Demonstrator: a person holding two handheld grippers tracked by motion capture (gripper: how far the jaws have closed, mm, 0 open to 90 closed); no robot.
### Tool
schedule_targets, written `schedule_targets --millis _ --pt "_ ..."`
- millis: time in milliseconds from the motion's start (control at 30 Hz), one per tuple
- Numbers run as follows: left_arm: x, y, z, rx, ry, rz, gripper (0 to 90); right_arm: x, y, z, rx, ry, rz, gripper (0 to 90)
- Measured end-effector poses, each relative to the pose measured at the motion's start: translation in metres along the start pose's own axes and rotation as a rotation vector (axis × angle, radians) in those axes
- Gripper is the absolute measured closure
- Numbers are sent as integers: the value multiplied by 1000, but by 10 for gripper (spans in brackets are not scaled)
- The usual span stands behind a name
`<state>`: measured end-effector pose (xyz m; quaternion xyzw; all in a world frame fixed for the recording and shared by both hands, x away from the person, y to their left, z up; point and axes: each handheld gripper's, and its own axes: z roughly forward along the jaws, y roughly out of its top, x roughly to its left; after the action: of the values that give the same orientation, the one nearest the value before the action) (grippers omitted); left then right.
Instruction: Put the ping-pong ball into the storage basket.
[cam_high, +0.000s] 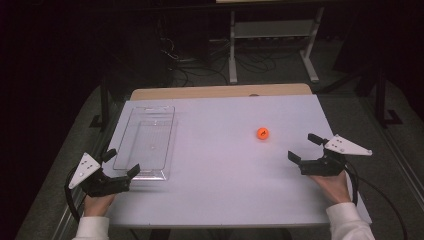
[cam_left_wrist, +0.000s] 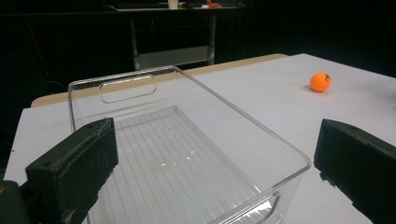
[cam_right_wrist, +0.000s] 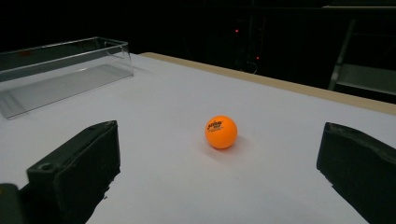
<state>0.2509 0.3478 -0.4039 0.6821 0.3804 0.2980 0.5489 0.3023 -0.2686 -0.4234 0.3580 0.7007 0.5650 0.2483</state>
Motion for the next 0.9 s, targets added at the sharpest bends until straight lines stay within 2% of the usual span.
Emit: schedule_targets --millis 200,733,900 --pt "0 1 -1 -1 3 2 0 0 1 -4 -20 -7 12 0" --pt "-5 8 5 11 -6 7 0 0 2 -7 -18 -18 12 0" --pt "-11 12 8 29 -15 37 0 0 2 -8 -19 -20 17 0"
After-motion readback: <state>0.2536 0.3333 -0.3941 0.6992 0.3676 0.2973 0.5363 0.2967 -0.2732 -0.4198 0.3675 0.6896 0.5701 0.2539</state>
